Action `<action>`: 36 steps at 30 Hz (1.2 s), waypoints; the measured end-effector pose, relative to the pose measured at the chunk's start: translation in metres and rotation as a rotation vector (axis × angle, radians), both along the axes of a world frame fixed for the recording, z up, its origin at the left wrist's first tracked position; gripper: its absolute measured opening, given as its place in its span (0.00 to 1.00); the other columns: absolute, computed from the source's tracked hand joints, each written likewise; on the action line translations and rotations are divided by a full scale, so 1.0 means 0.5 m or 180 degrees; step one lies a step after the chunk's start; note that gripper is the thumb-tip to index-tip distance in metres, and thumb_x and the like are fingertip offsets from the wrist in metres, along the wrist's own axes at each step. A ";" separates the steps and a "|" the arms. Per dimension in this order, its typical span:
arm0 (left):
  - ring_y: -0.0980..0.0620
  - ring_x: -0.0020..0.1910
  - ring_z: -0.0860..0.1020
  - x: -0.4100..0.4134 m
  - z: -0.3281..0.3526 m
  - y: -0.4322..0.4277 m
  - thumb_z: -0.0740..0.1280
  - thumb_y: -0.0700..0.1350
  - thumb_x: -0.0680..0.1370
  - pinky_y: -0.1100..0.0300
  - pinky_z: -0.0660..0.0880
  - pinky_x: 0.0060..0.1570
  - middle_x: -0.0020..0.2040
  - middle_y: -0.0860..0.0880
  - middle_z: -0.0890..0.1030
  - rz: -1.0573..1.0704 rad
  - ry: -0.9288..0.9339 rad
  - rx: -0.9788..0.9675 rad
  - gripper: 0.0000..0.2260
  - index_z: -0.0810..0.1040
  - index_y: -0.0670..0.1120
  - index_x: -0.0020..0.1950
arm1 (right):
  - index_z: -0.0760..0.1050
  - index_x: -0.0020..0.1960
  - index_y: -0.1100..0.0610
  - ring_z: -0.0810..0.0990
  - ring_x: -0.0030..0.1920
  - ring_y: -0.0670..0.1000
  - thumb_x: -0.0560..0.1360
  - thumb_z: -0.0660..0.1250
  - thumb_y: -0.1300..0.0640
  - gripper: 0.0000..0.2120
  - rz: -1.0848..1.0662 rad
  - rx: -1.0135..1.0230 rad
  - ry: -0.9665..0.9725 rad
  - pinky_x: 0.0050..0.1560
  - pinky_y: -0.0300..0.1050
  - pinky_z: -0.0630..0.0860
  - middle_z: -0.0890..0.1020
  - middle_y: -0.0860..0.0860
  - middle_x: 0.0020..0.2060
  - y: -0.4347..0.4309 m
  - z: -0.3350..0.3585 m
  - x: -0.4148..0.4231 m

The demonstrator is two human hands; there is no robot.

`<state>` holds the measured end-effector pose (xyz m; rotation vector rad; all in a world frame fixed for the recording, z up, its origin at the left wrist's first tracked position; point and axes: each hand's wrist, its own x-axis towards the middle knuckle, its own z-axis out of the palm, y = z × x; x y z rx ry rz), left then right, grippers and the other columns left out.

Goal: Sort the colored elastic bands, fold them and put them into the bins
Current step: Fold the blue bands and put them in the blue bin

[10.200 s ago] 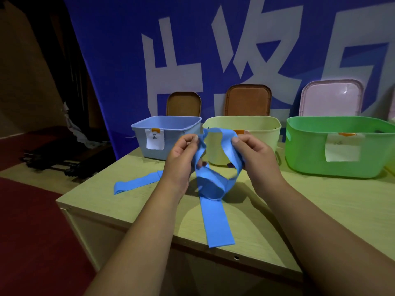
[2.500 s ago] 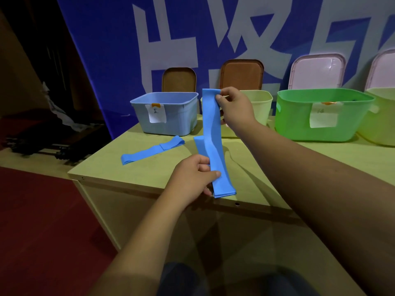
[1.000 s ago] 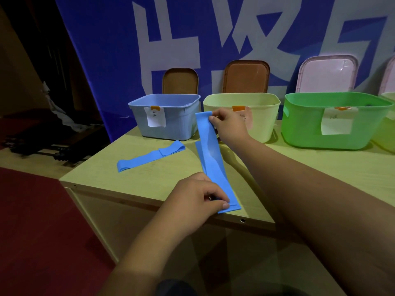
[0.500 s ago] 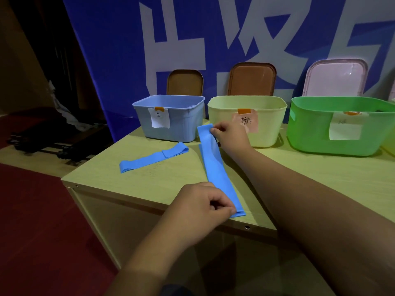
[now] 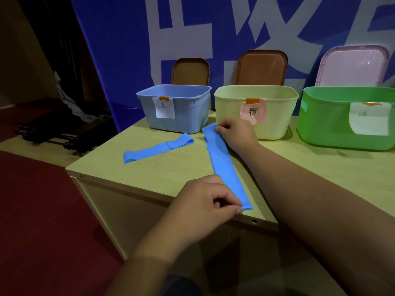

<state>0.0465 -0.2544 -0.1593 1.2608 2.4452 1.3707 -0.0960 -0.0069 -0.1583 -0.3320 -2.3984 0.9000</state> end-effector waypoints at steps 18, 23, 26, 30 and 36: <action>0.53 0.36 0.77 0.004 -0.016 0.001 0.81 0.40 0.74 0.68 0.69 0.40 0.40 0.55 0.80 0.0032 0.0085 0.0280 0.05 0.90 0.50 0.43 | 0.82 0.52 0.49 0.81 0.48 0.54 0.83 0.68 0.45 0.09 -0.0046 0.0061 0.0099 0.45 0.49 0.73 0.84 0.50 0.45 -0.005 -0.001 -0.008; 0.53 0.36 0.77 0.005 -0.018 0.001 0.81 0.40 0.74 0.68 0.69 0.39 0.40 0.55 0.80 0.0068 0.0083 0.0296 0.05 0.90 0.50 0.43 | 0.81 0.52 0.49 0.80 0.48 0.54 0.84 0.67 0.46 0.08 0.0002 0.0174 0.0048 0.45 0.49 0.72 0.84 0.50 0.47 -0.005 -0.003 -0.009; 0.52 0.38 0.78 0.007 -0.018 0.002 0.81 0.41 0.74 0.68 0.69 0.39 0.41 0.55 0.80 0.0063 0.0091 0.0231 0.05 0.90 0.51 0.43 | 0.83 0.53 0.48 0.81 0.49 0.54 0.82 0.69 0.47 0.07 0.0021 0.0281 -0.0095 0.44 0.47 0.73 0.85 0.50 0.48 -0.008 -0.006 -0.010; 0.51 0.40 0.80 0.009 -0.016 0.002 0.80 0.41 0.75 0.68 0.70 0.39 0.42 0.54 0.81 0.0081 0.0042 0.0181 0.05 0.89 0.51 0.43 | 0.84 0.51 0.47 0.82 0.49 0.55 0.81 0.70 0.47 0.06 -0.0027 0.0412 -0.0194 0.41 0.47 0.73 0.85 0.50 0.48 -0.015 -0.006 -0.007; 0.52 0.38 0.78 0.010 -0.019 0.002 0.80 0.42 0.75 0.67 0.70 0.39 0.42 0.54 0.80 0.0133 0.0051 0.0189 0.05 0.89 0.51 0.43 | 0.85 0.51 0.50 0.82 0.48 0.57 0.82 0.67 0.49 0.09 -0.0196 0.0749 -0.0357 0.43 0.48 0.76 0.85 0.51 0.47 -0.021 -0.006 -0.007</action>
